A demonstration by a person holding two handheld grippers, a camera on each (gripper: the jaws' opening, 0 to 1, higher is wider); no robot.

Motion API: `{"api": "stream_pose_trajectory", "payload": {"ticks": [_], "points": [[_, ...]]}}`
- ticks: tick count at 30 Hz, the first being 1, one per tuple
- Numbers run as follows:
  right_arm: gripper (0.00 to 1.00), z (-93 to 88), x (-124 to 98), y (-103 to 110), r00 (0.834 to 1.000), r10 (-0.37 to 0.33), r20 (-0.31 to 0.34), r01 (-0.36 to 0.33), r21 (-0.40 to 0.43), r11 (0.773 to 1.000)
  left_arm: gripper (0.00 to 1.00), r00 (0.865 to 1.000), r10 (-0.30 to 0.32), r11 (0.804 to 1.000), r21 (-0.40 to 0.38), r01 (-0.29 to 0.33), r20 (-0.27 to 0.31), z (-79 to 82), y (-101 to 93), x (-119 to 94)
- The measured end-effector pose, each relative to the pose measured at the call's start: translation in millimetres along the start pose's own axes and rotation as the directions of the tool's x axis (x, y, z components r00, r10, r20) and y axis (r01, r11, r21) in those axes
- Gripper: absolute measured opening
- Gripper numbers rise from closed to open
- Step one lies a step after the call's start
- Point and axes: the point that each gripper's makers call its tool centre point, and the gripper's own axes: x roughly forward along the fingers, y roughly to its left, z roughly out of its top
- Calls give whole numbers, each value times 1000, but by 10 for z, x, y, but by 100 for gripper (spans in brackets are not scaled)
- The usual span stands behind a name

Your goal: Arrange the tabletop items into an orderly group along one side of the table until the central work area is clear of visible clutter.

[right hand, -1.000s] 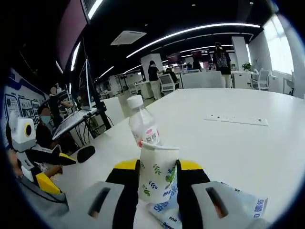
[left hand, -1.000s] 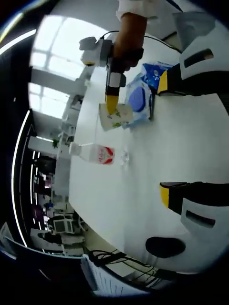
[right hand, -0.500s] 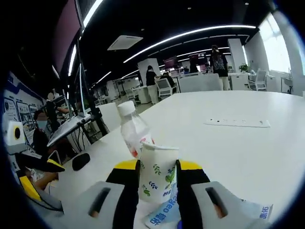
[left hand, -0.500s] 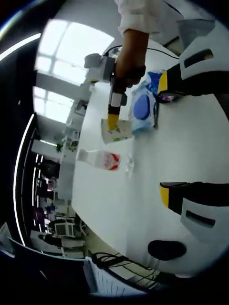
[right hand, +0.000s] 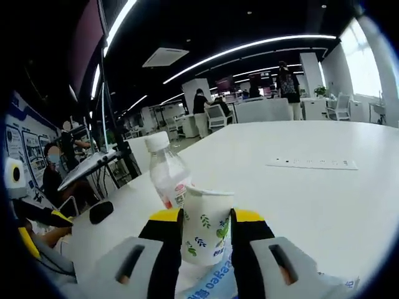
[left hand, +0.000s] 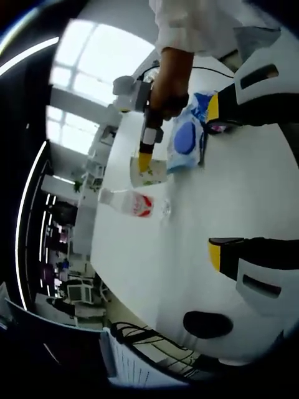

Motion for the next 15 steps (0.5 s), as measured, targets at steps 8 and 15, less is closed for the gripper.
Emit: {"api": "stream_pose_trajectory", "payload": {"ticks": [8, 15], "points": [[27, 126, 145, -59, 998, 20, 60, -14, -91, 996, 69, 1000, 3, 1000, -19, -3, 8, 6, -21, 10], [27, 133, 295, -158, 997, 10, 80, 0, -125, 992, 68, 1000, 1, 1000, -29, -1, 8, -4, -29, 31]]}}
